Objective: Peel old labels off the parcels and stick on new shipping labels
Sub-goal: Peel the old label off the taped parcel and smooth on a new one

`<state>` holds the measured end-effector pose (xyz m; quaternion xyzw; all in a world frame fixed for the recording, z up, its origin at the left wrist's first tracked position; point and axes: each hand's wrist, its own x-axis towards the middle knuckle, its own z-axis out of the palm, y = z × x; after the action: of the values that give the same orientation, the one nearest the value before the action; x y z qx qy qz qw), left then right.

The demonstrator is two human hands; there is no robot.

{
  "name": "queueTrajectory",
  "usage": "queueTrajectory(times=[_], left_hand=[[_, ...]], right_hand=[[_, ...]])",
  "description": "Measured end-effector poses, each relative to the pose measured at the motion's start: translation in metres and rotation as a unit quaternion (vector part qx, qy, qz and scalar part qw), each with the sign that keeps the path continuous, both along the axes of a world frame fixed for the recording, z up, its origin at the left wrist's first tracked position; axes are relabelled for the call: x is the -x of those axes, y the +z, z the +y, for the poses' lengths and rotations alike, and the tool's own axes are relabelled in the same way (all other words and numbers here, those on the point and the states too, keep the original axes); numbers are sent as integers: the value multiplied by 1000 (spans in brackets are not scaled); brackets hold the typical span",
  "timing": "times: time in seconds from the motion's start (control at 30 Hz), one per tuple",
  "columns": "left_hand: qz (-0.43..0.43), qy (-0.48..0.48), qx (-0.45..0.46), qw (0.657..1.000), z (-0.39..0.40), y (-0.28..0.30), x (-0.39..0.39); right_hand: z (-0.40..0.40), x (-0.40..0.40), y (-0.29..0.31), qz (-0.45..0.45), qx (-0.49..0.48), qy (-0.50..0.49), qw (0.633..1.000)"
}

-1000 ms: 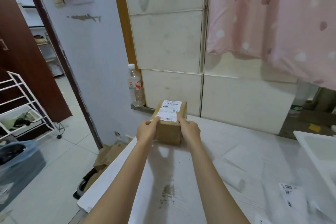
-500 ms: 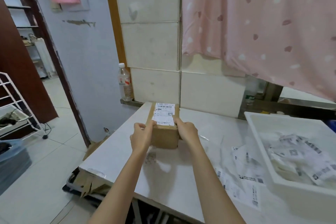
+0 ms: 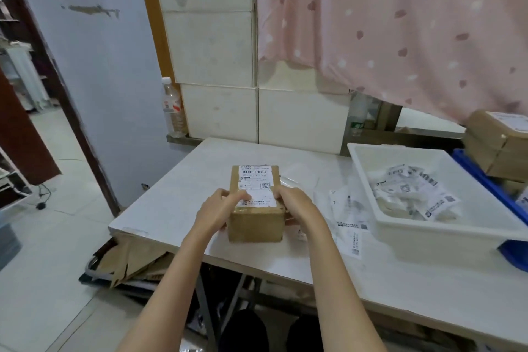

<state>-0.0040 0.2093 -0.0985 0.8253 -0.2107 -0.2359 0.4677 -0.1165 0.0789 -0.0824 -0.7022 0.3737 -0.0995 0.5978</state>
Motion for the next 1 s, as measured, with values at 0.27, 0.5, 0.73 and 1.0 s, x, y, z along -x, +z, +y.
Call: queueTrajectory(times=[0.27, 0.5, 0.73, 1.0], left_hand=[[0, -35, -33, 999, -3, 2, 7], [2, -42, -25, 999, -16, 3, 8], [25, -31, 10, 999, -30, -6, 6], [61, -115, -81, 988, -36, 9, -4]], right_hand=[[-1, 8, 2, 93, 90, -19, 991], [-13, 12, 4, 117, 99, -13, 988], [-22, 23, 1, 109, 75, -35, 991], [-28, 18, 16, 125, 176, -2, 976]])
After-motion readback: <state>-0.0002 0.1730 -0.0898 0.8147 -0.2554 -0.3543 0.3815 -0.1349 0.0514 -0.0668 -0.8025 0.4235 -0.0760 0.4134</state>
